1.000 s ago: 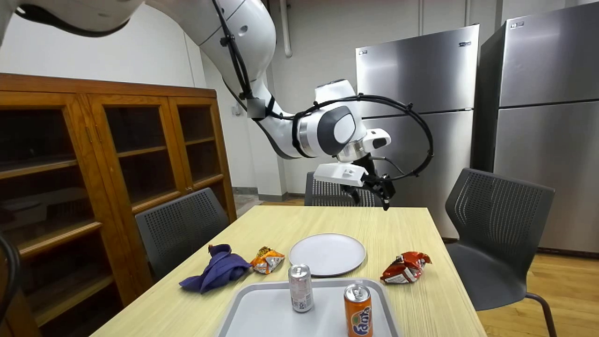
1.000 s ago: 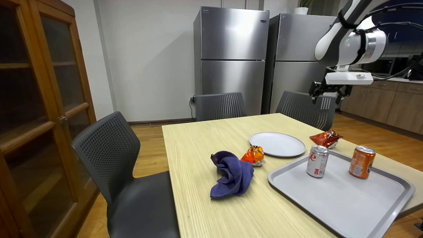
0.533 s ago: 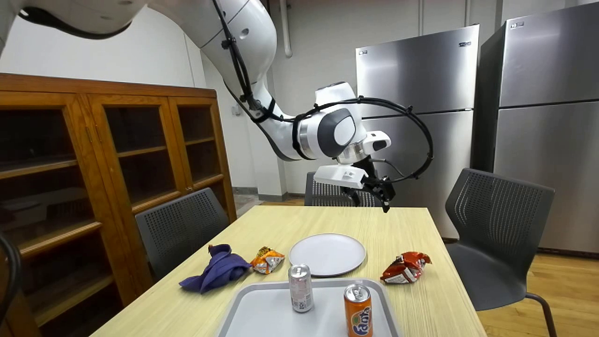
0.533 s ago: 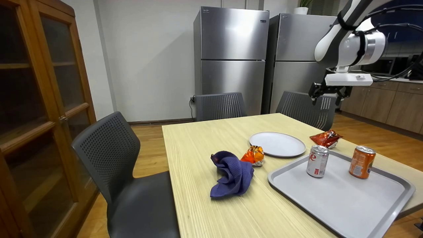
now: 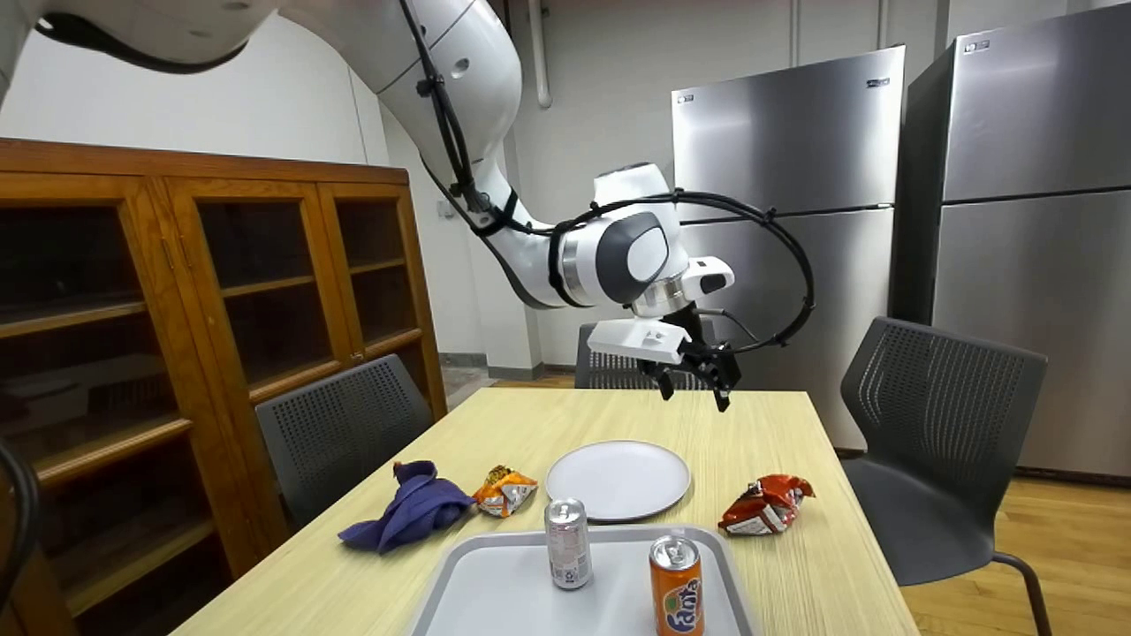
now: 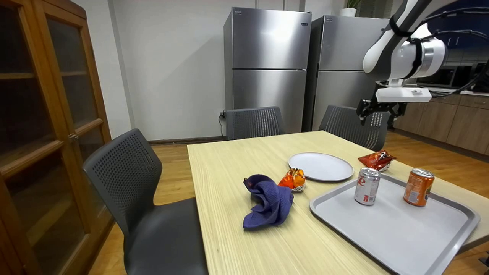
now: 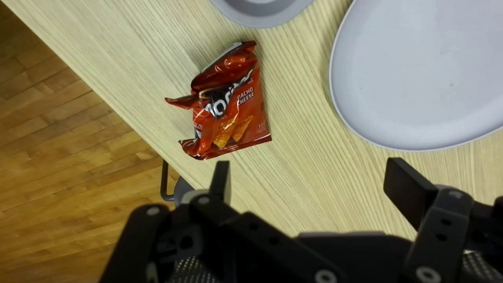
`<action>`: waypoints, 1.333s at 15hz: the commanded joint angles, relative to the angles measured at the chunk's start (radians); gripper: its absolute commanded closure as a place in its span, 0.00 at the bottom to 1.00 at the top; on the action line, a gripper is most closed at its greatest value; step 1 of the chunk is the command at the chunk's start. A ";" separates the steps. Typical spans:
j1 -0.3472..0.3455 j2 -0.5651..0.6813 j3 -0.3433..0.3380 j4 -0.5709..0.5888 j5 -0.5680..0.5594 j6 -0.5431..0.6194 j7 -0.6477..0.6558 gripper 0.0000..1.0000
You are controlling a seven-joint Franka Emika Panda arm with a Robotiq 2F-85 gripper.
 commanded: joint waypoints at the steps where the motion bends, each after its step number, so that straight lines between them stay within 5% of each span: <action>1: -0.039 -0.055 0.031 -0.052 -0.007 -0.048 -0.060 0.00; 20: -0.124 -0.157 0.040 -0.286 0.009 -0.098 -0.220 0.00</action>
